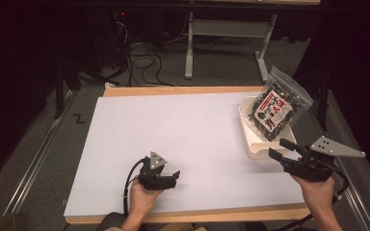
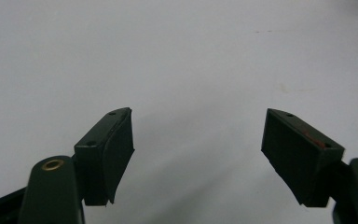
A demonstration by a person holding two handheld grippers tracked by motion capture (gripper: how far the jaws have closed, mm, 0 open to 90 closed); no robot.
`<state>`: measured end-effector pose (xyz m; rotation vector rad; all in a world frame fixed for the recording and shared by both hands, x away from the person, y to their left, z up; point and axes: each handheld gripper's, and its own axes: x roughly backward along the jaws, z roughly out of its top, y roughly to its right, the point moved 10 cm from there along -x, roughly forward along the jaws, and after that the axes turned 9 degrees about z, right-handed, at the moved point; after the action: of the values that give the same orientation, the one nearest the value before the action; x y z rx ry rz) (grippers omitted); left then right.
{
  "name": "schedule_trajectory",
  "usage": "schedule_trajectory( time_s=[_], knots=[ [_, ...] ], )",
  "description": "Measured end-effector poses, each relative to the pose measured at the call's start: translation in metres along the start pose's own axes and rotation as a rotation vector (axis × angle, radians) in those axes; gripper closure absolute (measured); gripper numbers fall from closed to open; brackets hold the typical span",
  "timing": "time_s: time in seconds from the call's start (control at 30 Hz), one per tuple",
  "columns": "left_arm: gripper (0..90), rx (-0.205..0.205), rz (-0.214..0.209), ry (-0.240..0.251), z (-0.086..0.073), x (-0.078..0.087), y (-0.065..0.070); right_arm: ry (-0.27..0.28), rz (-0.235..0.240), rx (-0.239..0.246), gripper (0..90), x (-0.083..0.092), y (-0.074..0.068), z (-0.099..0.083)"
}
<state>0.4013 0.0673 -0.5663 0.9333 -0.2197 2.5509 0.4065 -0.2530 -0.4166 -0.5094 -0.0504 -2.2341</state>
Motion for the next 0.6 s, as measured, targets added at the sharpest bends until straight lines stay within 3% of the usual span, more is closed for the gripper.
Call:
schedule_trajectory(
  time_s=[0.17,0.6],
  knots=[
    [25.7,0.003,0.004,-0.002,0.0,0.001,-0.001,-0.019,0.013,0.014,43.1,-0.002,-0.004,-0.005],
    [25.7,-0.001,0.004,-0.004,-0.001,0.0,0.0,-0.021,0.061,-0.013,42.1,-0.019,-0.013,-0.018]
  ],
)
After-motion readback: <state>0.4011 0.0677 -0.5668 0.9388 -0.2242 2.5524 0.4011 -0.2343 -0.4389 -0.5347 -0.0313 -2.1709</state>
